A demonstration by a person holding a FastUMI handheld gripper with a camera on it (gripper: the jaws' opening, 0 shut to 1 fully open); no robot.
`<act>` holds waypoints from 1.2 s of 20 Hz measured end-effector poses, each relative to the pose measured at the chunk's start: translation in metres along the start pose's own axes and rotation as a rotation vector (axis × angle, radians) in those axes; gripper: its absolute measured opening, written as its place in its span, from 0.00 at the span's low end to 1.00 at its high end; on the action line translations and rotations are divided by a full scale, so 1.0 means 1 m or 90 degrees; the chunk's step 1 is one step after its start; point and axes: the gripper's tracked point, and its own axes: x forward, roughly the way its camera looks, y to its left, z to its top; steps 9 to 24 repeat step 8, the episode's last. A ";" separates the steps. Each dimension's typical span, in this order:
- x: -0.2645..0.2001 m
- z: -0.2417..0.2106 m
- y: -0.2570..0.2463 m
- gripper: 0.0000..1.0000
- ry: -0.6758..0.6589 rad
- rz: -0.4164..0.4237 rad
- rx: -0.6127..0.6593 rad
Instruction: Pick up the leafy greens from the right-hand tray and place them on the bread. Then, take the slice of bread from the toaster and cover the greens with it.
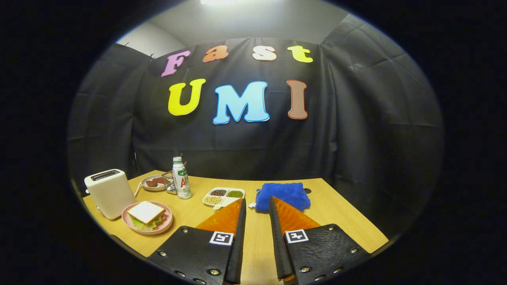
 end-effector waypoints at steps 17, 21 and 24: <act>-0.020 0.002 -0.104 0.34 -0.037 -0.050 -0.020; -0.020 0.002 -0.104 0.34 -0.037 -0.050 -0.020; -0.020 0.002 -0.104 0.34 -0.037 -0.050 -0.020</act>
